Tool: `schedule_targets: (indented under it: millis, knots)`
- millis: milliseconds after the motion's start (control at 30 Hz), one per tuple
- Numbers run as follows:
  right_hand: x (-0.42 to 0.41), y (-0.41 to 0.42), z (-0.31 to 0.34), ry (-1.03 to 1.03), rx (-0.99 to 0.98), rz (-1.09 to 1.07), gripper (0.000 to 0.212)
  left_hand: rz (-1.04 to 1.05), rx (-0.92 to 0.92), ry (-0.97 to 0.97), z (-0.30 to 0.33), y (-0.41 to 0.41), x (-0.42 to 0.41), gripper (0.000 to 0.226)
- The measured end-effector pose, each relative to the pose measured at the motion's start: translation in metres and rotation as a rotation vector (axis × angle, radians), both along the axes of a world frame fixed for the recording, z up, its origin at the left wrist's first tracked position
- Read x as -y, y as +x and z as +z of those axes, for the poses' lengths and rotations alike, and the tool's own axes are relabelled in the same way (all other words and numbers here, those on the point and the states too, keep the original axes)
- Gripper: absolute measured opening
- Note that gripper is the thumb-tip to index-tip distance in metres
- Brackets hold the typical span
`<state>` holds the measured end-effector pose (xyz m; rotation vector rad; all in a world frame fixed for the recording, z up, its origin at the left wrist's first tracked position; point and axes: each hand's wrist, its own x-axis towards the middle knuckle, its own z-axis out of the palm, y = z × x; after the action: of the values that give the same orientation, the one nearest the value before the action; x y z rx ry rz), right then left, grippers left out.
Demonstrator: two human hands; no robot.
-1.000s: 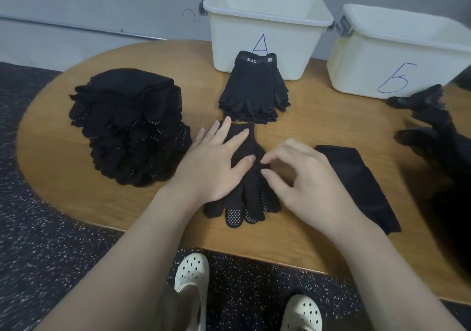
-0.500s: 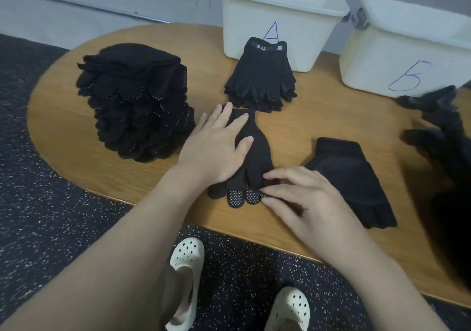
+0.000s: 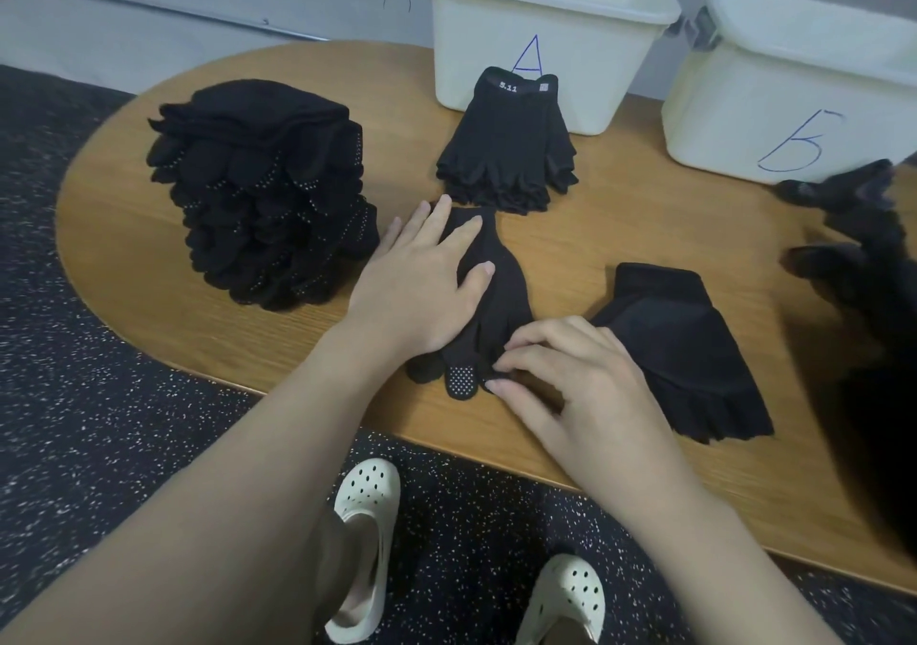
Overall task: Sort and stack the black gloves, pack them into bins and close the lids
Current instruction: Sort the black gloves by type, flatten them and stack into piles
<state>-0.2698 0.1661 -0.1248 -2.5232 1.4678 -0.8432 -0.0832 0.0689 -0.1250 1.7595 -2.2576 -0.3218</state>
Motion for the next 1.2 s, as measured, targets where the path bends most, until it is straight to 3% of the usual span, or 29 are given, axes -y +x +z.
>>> schedule_targets:
  millis: [467,700,1033,1200]
  knots:
    - [0.001,-0.029,0.019,0.227,-0.042,0.055,0.014,0.011,-0.08,-0.042,0.004,0.003,-0.012,0.069]
    - [-0.009,-0.012,0.018,0.211,0.115,-0.057,0.041,0.019,-0.039,-0.056,0.003,0.003,-0.018,0.063]
    - [-0.011,0.0,0.013,0.275,0.205,-0.051,0.029,0.025,-0.055,-0.05,0.003,0.002,-0.017,0.063]
    - [-0.016,-0.001,0.009,0.315,0.151,-0.023,0.025,0.028,-0.053,-0.046,0.003,0.002,-0.017,0.062]
